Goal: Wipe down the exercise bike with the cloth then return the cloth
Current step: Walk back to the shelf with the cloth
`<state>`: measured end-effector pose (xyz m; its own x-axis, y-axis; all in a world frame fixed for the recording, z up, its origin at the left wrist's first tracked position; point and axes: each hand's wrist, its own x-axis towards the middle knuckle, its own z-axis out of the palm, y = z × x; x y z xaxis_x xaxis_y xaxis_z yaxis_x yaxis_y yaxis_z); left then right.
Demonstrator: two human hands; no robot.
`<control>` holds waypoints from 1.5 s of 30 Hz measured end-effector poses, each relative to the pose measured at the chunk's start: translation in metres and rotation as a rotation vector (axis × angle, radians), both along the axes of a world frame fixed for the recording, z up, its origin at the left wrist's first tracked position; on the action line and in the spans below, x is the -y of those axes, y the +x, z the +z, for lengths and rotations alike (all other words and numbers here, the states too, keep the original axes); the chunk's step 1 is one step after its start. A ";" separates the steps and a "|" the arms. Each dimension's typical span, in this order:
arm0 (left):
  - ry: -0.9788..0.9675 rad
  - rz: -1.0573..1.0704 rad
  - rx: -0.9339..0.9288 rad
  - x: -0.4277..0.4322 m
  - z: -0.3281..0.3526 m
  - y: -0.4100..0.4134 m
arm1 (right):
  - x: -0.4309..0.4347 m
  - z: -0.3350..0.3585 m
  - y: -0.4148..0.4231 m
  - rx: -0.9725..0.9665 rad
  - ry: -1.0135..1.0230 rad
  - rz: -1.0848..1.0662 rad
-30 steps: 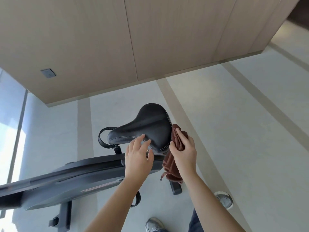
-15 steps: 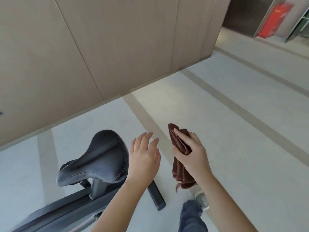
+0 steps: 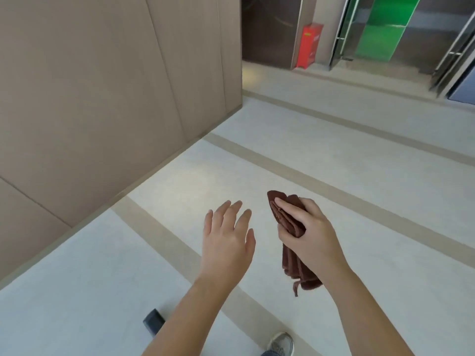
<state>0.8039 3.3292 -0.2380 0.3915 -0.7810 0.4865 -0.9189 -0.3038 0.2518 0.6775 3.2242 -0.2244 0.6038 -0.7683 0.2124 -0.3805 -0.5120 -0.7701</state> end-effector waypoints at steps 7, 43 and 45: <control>-0.006 -0.180 0.069 0.154 0.007 -0.036 | 0.134 0.009 -0.056 -0.054 -0.092 -0.206; 0.107 -0.801 0.007 0.888 0.013 -0.266 | 0.766 0.010 -0.302 -0.213 -0.050 -0.926; 0.099 -0.806 0.012 0.929 0.011 -0.296 | 0.806 0.008 -0.332 -0.157 -0.031 -0.935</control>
<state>0.5080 2.4002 -0.2269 -0.3145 -0.8606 0.4005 -0.8672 0.4321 0.2476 0.3453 2.4183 -0.2162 -0.2301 -0.9503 0.2097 -0.7447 0.0332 -0.6666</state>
